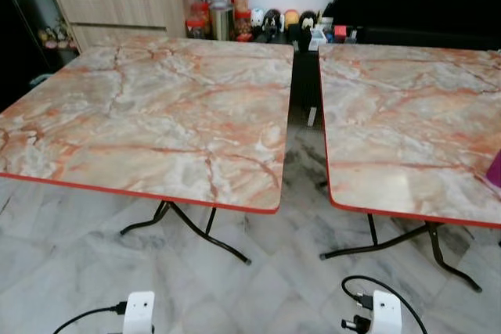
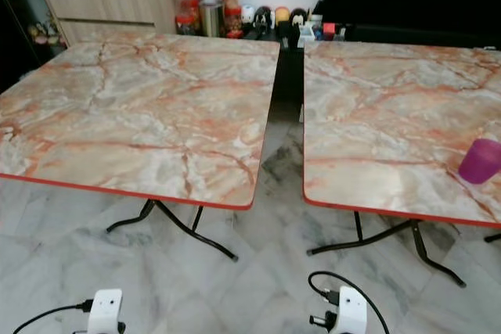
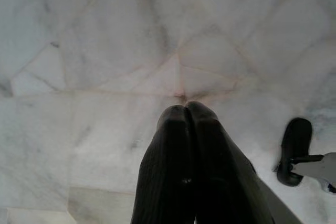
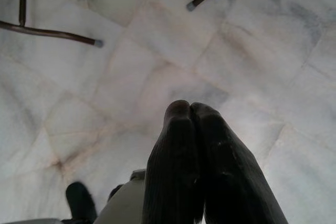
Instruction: Setting the table
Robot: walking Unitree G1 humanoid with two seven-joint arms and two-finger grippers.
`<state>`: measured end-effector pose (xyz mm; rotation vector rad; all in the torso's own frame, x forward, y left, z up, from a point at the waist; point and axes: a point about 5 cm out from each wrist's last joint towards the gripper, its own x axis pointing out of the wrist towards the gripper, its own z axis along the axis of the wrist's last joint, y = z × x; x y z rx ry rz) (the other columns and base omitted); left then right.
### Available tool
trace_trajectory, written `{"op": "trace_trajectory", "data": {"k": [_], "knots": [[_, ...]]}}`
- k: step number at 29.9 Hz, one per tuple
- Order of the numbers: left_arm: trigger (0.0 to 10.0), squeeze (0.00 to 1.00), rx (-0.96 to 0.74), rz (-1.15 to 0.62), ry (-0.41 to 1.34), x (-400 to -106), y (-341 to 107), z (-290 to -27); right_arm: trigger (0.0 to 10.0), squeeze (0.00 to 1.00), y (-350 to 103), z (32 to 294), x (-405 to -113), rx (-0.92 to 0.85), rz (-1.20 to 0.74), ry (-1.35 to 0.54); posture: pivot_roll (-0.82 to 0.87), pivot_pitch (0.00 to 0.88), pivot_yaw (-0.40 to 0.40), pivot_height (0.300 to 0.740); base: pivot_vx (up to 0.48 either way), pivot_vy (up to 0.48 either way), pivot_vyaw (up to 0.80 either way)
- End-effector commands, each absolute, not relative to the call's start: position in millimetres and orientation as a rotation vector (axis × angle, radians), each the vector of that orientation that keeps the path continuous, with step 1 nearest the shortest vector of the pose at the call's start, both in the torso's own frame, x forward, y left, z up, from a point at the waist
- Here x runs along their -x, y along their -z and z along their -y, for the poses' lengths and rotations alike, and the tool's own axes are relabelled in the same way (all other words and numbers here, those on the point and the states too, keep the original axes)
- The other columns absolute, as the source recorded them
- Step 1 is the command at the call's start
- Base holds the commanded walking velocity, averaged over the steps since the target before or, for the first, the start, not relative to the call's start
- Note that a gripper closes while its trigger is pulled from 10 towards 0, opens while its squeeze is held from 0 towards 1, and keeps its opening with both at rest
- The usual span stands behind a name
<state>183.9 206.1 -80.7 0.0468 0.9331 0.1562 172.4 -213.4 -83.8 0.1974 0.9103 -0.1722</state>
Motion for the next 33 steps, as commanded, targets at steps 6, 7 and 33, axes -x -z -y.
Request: {"op": "trace_trajectory", "data": {"k": [6,7,33], "knots": [[10.0,0.0,-0.042,-0.943,-0.142,-182.6,82.0,-203.1,10.0,0.0,82.6,216.7,-173.4,-0.181,-0.903,0.185,0.01,0.0,-0.011,0.74,0.0,-0.467,0.0],[10.0,0.0,-0.039,-0.941,-0.141,-182.8,81.9,-202.9,10.0,0.0,83.2,216.4,-172.6,-0.182,-0.913,0.184,0.01,0.0,-0.011,0.74,0.0,-0.48,0.0],[10.0,0.0,-0.052,-0.954,-0.15,-177.8,83.9,-205.1,10.0,0.0,83.2,215.7,-171.9,-0.165,-0.896,0.183,-0.01,0.013,-0.003,0.74,0.0,-0.461,0.0]]}}
